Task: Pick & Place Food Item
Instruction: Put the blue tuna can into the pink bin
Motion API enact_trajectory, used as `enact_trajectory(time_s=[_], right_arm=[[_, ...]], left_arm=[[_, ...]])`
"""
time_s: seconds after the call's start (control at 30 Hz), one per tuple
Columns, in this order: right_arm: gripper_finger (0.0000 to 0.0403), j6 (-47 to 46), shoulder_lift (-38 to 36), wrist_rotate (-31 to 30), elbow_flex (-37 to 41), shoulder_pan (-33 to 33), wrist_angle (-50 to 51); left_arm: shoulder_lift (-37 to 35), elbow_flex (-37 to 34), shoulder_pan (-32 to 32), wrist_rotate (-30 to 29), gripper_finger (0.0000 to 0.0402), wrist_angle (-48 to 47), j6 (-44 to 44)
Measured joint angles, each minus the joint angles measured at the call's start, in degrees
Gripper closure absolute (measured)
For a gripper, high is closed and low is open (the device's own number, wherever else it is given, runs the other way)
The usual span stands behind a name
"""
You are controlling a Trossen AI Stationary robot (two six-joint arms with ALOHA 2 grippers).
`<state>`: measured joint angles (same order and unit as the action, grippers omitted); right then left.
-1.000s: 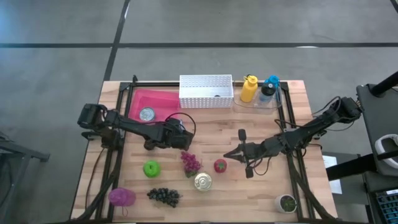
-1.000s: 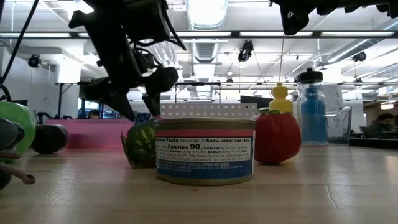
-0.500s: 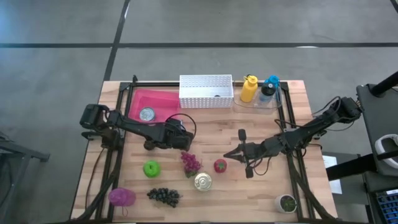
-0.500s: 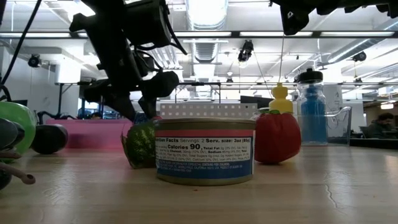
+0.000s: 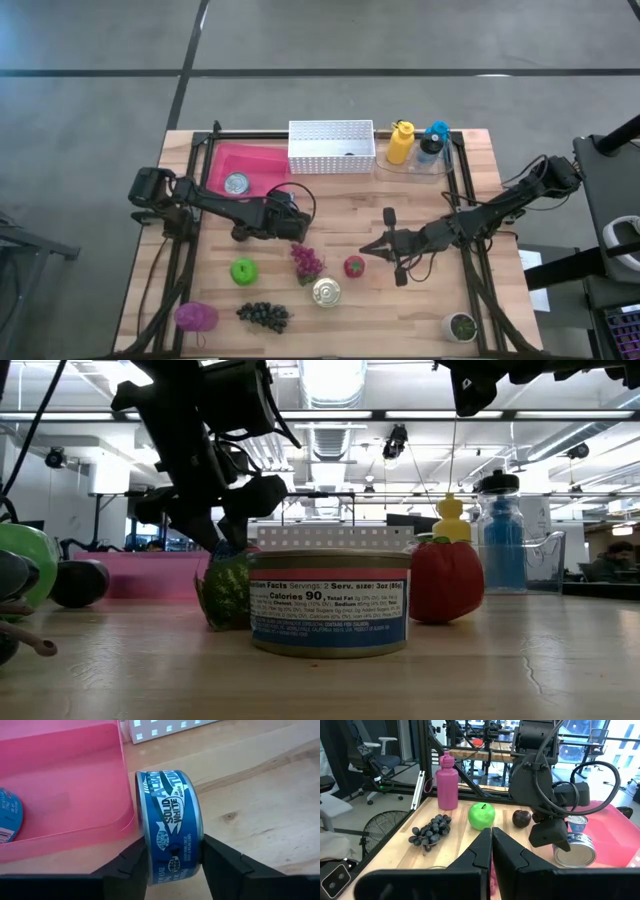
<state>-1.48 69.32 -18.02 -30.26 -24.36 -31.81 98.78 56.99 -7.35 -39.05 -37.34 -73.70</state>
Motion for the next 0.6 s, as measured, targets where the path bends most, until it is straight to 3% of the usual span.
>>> enact_trajectory(time_s=[0.13,0.4,0.6], right_arm=[[0.0394,0.00,0.00,0.00,0.00,0.01,0.00],[0.0394,0.00,0.00,0.00,0.02,0.01,0.00],[0.0394,0.00,0.00,0.00,0.02,0.02,-0.02]], left_arm=[[0.00,0.00,0.00,0.02,0.0229,-0.15,0.42],[0.00,0.00,-0.04,0.00,0.0260,-0.06,1.58],[-0.04,0.00,-0.17,0.04,0.0239,-0.07,2.34]])
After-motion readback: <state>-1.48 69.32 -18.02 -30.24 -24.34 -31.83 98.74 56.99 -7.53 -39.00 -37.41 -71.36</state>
